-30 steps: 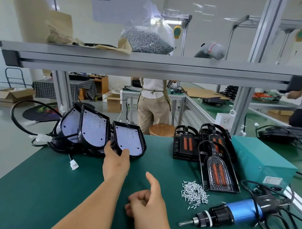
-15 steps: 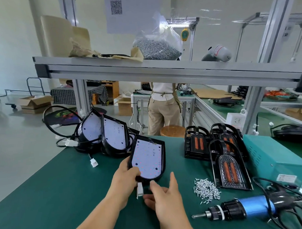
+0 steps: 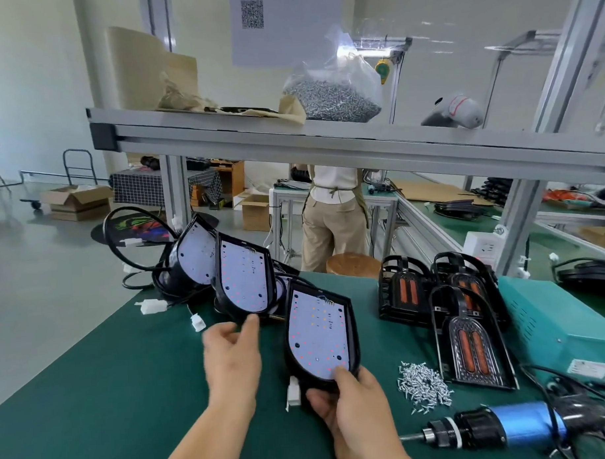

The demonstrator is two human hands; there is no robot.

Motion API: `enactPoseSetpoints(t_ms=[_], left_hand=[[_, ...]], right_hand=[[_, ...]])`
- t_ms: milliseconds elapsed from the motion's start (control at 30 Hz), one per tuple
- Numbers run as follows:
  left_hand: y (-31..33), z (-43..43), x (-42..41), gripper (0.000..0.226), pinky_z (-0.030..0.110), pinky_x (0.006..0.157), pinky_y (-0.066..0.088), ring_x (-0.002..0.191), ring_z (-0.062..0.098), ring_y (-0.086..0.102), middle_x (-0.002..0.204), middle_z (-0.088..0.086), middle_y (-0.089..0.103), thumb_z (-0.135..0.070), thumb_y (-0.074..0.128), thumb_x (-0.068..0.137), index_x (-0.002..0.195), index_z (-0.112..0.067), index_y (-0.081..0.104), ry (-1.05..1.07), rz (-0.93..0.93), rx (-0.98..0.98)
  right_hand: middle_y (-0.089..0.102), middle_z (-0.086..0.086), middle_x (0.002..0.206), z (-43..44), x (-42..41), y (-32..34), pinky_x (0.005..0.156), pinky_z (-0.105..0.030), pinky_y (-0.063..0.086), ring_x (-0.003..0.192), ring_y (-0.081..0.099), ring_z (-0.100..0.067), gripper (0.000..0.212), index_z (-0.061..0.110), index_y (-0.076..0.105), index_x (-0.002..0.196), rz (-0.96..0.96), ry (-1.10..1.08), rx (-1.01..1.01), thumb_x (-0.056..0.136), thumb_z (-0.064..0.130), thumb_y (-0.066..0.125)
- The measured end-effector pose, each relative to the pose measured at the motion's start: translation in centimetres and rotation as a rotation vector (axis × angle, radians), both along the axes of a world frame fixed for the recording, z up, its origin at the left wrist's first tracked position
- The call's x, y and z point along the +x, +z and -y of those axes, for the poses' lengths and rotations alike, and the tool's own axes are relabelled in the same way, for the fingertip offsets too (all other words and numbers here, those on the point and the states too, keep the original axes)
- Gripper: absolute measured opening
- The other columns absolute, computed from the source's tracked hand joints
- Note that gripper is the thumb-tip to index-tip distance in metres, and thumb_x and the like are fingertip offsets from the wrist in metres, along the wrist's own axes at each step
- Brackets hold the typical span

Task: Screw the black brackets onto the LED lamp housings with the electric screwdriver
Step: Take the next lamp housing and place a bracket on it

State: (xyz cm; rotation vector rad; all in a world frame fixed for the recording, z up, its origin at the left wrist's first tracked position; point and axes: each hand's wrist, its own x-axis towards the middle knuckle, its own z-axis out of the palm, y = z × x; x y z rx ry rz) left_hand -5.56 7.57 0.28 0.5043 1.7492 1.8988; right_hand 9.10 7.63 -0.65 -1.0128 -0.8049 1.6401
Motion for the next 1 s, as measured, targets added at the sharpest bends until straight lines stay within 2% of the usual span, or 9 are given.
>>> enactPoseSetpoints(t_ms=[133,267,367,467,600,667,767,933,1000], left_hand=[[1.1,-1.6,-2.3,0.048,0.038,0.079,0.057,0.066,0.013,0.061,0.087,0.000,0.060,-0.046,0.073,0.084,0.111,-0.011,0.052,0.050,0.123,-0.041],[2.5,-3.4,-3.3,0.040,0.047,0.084,0.059,0.063,0.019,0.057,0.082,0.006,0.063,-0.042,0.072,0.084,0.102,-0.007,0.065,0.001,0.029,-0.117],[3.3,-4.1,-3.7,0.027,0.046,0.084,0.060,0.061,0.019,0.056,0.084,0.007,0.060,-0.016,0.062,0.088,0.111,-0.004,0.061,0.018,0.043,-0.126],[3.7,-4.3,-4.7,0.030,0.042,0.081,0.060,0.065,0.016,0.055,0.101,0.006,0.055,-0.011,0.051,0.092,0.121,-0.010,0.056,0.041,0.123,-0.044],[4.2,-3.7,-5.8,0.042,0.041,0.086,0.058,0.083,0.021,0.064,0.124,0.005,0.055,-0.010,0.046,0.096,0.138,-0.015,0.044,-0.075,0.298,0.131],[4.8,-3.0,-5.6,0.037,0.038,0.074,0.059,0.097,0.024,0.065,0.123,0.006,0.059,-0.006,0.047,0.097,0.133,-0.013,0.046,-0.131,0.328,0.217],[5.6,-1.3,-3.8,0.026,0.030,0.056,0.058,0.094,0.025,0.066,0.115,0.008,0.066,0.003,0.048,0.095,0.113,-0.016,0.054,-0.260,0.439,0.353],[4.2,1.5,0.6,0.040,0.036,0.060,0.061,0.079,0.029,0.075,0.099,0.010,0.077,0.013,0.048,0.090,0.113,-0.017,0.058,-0.563,0.576,0.389],[3.1,2.3,2.1,0.043,0.037,0.058,0.061,0.076,0.030,0.075,0.098,0.013,0.077,0.017,0.046,0.088,0.114,-0.015,0.058,-0.618,0.604,0.355]], right_hand=[[0.067,-0.013,0.108,0.0,-0.4,-0.4,0.050,-0.024,0.055,0.053,0.065,-0.016,0.020,0.008,0.060,0.119,-0.016,-0.023,0.029,0.102,0.006,0.049],[0.056,-0.012,0.136,-0.2,-0.2,-0.6,0.067,-0.021,0.056,0.088,0.064,-0.018,0.046,0.012,0.053,0.137,0.042,0.031,0.071,0.097,-0.011,0.047],[0.030,-0.008,0.157,-0.2,0.0,-0.8,0.093,-0.023,0.049,0.099,0.061,-0.015,0.070,0.009,0.031,0.154,0.382,0.019,0.206,0.091,-0.008,0.057],[0.003,0.002,0.158,0.9,-0.7,-0.5,0.083,0.002,0.038,0.108,0.057,-0.007,0.096,0.022,0.008,0.157,0.714,0.105,0.377,0.087,0.014,0.072],[-0.022,-0.001,0.159,1.8,-1.6,-0.3,0.114,-0.015,0.024,0.149,0.017,-0.015,0.096,0.031,0.005,0.157,1.095,0.285,0.529,0.086,0.043,0.069],[-0.021,-0.003,0.160,1.8,-1.8,0.1,0.119,-0.020,0.014,0.153,0.001,-0.018,0.086,0.031,0.008,0.158,1.223,0.318,0.553,0.092,0.045,0.061],[-0.014,-0.005,0.160,1.8,-2.1,0.3,0.118,-0.020,0.017,0.151,0.009,-0.019,0.071,0.026,0.014,0.157,1.232,0.269,0.547,0.099,0.036,0.054],[-0.012,0.003,0.163,1.3,-1.1,-0.1,0.114,-0.017,0.026,0.148,0.023,-0.009,0.072,0.018,0.013,0.158,1.002,0.219,0.531,0.099,0.021,0.053],[0.001,0.003,0.164,1.0,-0.6,-0.1,0.119,-0.026,0.025,0.149,0.022,-0.009,0.062,0.016,0.028,0.155,0.814,0.191,0.516,0.098,0.010,0.052]])
